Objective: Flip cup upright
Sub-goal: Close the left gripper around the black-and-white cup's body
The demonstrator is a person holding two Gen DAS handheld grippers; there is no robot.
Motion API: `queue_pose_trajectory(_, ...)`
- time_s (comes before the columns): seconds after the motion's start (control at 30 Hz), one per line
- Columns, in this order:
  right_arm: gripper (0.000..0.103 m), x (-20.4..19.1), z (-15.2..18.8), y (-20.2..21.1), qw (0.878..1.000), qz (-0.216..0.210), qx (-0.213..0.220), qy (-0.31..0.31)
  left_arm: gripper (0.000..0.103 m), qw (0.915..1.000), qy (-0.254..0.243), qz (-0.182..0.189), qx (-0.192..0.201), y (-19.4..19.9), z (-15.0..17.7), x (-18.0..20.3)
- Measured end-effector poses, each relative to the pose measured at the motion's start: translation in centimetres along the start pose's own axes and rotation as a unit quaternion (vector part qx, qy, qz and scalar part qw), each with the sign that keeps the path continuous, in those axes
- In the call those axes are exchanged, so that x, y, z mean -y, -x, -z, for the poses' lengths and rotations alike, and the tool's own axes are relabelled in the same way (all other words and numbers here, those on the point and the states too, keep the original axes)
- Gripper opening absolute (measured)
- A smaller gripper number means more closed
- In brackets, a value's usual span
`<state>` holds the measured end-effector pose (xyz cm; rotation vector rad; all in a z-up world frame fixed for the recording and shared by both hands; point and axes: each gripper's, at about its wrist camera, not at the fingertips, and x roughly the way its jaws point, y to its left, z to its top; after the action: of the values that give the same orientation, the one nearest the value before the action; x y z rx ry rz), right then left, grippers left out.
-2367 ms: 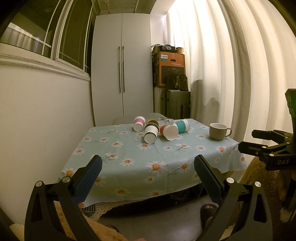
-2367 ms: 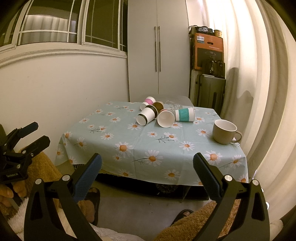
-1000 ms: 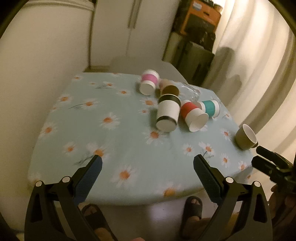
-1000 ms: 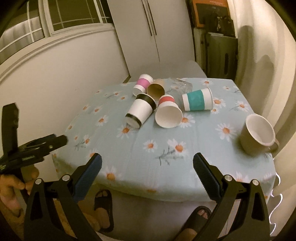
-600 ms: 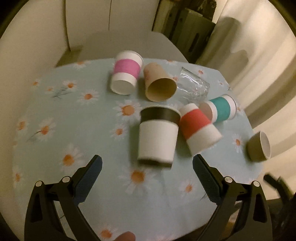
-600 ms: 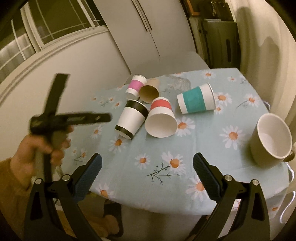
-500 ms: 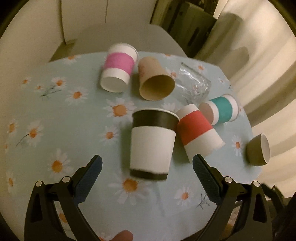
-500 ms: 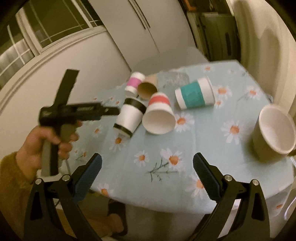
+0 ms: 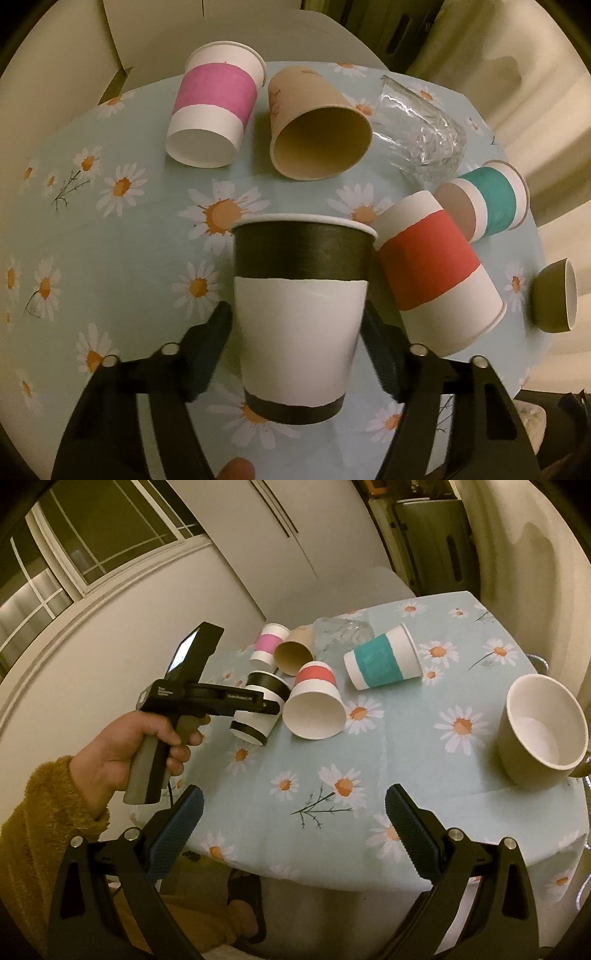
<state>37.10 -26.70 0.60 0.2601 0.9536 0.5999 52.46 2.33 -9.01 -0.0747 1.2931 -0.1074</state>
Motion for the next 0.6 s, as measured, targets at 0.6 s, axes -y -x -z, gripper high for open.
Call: queue_pose_trajectory(0.6, 0.098, -1.3, 1.0, 0.8, 0.999, -0.032, 0.000, 0.014, 0.061, 0.9966, 0.063, 0.053, -0.005, 5.5, 8.3, 0.3)
